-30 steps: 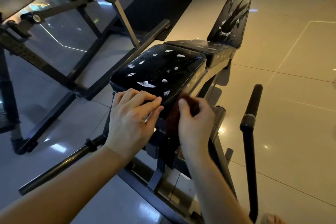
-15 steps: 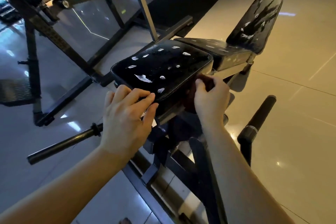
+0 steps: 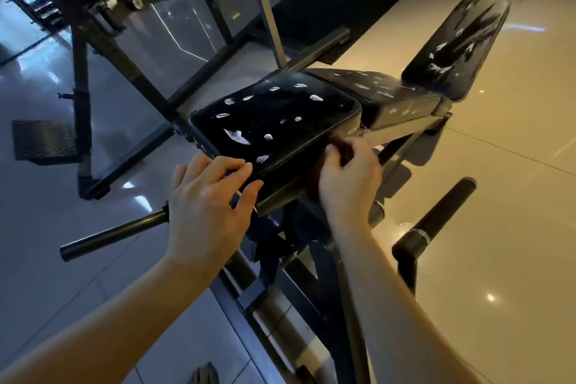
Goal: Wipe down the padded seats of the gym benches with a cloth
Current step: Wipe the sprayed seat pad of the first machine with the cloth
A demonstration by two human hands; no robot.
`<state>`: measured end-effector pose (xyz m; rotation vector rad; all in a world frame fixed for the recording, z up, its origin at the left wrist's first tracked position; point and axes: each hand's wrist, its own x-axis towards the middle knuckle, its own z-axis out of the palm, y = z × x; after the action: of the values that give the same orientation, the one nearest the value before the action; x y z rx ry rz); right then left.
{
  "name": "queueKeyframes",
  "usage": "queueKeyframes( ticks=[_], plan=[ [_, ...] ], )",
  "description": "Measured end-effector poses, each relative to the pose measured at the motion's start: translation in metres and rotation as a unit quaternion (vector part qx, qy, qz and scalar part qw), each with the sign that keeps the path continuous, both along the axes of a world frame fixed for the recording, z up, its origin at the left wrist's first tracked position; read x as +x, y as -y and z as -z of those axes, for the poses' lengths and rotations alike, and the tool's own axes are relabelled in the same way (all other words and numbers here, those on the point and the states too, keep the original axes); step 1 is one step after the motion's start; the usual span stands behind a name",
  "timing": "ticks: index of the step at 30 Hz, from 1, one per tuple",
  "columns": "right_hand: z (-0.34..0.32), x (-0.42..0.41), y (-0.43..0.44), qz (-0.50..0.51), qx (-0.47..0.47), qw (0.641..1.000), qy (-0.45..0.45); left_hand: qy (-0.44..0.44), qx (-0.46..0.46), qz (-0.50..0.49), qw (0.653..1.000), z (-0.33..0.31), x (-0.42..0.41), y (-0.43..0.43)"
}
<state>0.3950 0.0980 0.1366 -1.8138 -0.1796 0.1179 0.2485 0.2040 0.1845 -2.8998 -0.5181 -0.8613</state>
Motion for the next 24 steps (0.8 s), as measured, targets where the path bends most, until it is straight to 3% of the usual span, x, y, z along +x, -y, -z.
queueKeyframes(
  ticks=[4, 10, 16, 22, 24],
  plan=[
    [-0.001, -0.055, 0.009, -0.086, 0.025, 0.992, 0.092, -0.002, -0.006, -0.010, 1.000, -0.002, 0.000, 0.004],
    [0.005, 0.054, 0.009, 0.022, -0.055, 0.998, -0.016, 0.019, -0.016, -0.003, 1.000, 0.002, 0.001, 0.006],
    [0.015, -0.045, 0.009, -0.111, 0.009, 0.990, 0.083, 0.022, -0.023, -0.006, 0.999, 0.003, 0.001, 0.005],
    [0.011, 0.072, 0.006, 0.034, -0.052, 0.998, -0.028, 0.028, -0.029, -0.008, 0.999, 0.008, 0.000, 0.005],
    [0.010, 0.068, 0.003, 0.046, -0.056, 0.997, -0.018, 0.030, -0.032, -0.002, 0.999, 0.009, 0.001, 0.005]
  ],
)
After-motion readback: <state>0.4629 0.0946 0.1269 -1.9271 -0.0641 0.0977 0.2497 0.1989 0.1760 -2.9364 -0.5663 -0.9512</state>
